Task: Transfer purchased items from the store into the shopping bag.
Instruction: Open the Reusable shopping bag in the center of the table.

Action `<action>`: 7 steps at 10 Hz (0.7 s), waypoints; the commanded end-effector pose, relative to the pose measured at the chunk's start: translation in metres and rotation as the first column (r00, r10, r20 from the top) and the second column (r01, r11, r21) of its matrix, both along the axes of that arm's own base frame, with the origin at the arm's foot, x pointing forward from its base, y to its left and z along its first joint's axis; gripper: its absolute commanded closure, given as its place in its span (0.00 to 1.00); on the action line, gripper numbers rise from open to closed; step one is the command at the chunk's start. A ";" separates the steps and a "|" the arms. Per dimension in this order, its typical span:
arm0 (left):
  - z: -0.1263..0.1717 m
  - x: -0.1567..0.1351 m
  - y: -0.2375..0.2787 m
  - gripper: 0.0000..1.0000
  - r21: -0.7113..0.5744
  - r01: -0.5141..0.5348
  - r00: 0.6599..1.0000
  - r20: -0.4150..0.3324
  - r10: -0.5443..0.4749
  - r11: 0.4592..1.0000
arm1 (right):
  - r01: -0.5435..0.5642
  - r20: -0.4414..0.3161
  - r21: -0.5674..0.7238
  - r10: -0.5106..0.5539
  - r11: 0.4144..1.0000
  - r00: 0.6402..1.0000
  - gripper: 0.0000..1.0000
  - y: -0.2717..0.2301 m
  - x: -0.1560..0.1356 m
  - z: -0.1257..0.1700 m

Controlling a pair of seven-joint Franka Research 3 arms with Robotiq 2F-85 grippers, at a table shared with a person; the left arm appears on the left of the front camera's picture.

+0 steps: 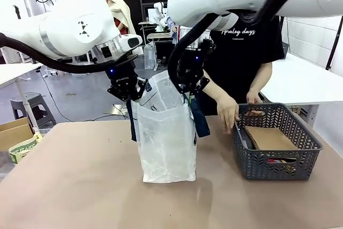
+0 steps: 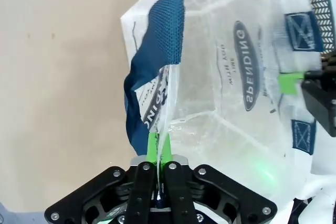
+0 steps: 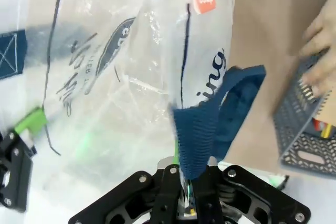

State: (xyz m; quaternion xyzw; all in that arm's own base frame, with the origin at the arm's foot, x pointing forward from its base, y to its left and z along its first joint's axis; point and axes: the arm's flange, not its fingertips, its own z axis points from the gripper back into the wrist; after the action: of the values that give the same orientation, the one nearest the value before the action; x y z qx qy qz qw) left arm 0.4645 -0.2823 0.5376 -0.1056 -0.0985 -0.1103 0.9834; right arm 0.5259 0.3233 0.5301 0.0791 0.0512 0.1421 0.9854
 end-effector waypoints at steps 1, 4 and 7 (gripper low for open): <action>-0.009 -0.002 0.007 1.00 0.026 -0.020 1.000 0.007 0.020 0.999 | -0.020 0.062 -0.011 0.020 1.000 0.998 1.00 -0.020 -0.026 -0.009; -0.009 -0.001 0.017 1.00 0.004 -0.039 0.999 0.010 0.039 0.999 | -0.006 0.067 -0.004 0.006 1.000 0.998 1.00 -0.043 -0.035 -0.005; 0.005 0.005 0.024 1.00 0.032 0.004 1.000 -0.015 -0.003 0.999 | -0.011 0.042 0.034 0.009 0.999 0.999 1.00 -0.055 -0.033 0.007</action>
State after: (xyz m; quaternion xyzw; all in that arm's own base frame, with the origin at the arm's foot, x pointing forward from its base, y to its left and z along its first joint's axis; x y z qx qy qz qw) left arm 0.4692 -0.2642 0.5372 -0.0983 -0.0982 -0.0994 0.9853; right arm 0.4974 0.2736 0.5388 0.0738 0.0247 0.1351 0.9878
